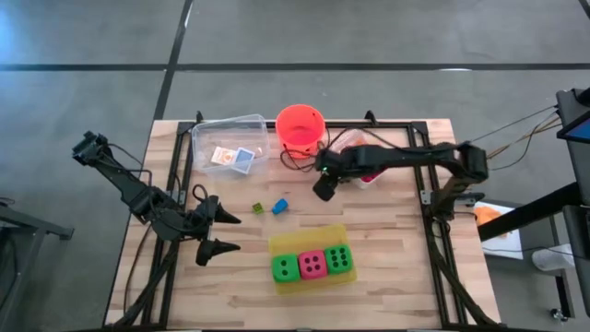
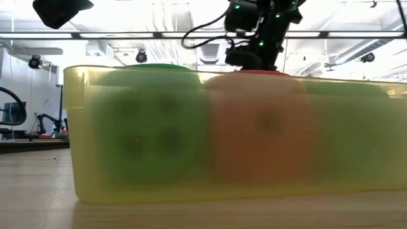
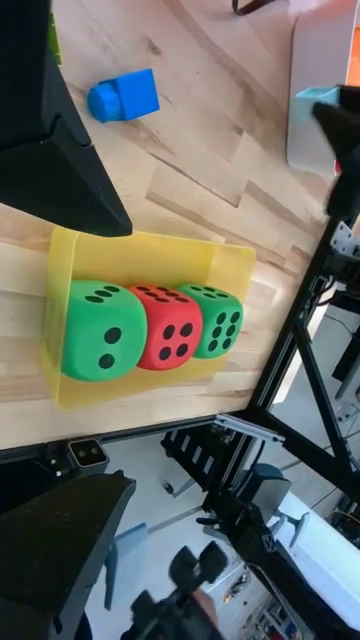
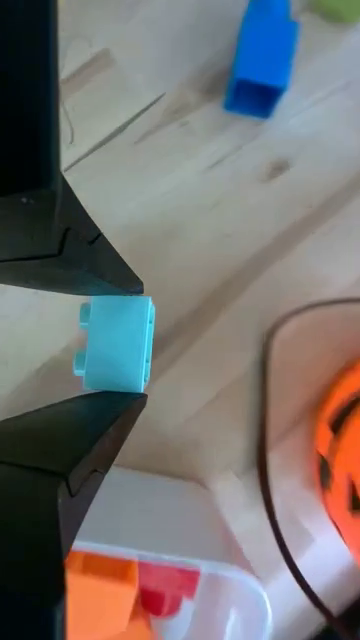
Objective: Pick & Place Toys
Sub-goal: Put the light blue game piece into the white bin, then put the light green game piece into the white bin
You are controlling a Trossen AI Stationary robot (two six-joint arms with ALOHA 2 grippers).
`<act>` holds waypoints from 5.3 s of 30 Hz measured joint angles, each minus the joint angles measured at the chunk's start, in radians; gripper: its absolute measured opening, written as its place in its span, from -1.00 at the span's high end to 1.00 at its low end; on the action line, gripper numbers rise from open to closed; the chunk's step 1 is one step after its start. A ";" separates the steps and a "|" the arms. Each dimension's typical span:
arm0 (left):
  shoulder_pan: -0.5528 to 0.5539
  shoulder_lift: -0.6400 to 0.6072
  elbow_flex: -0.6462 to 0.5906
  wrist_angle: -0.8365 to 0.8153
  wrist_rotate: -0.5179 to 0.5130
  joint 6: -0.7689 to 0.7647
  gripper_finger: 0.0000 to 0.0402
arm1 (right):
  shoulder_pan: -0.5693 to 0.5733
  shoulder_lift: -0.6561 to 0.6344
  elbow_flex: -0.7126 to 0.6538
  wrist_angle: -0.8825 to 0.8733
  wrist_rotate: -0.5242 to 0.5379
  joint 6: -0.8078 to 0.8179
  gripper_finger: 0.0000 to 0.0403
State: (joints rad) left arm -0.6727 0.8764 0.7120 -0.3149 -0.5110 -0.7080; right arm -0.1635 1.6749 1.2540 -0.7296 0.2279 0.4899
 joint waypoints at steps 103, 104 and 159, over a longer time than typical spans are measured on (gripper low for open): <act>0.054 0.009 0.009 0.057 -0.192 0.015 -0.96 | -0.335 -0.154 -0.130 0.029 -0.172 -0.203 -0.40; 0.071 0.009 0.012 0.061 -0.146 0.023 -0.96 | -0.318 -0.174 -0.134 0.029 -0.172 -0.205 -0.40; 0.551 0.575 0.051 -0.134 0.160 0.255 -0.97 | 0.088 -0.338 -0.473 0.501 -0.175 -0.265 -0.40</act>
State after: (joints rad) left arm -0.1219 1.4516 0.7635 -0.4493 -0.3508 -0.4530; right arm -0.0757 1.3365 0.7815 -0.2290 0.0528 0.2248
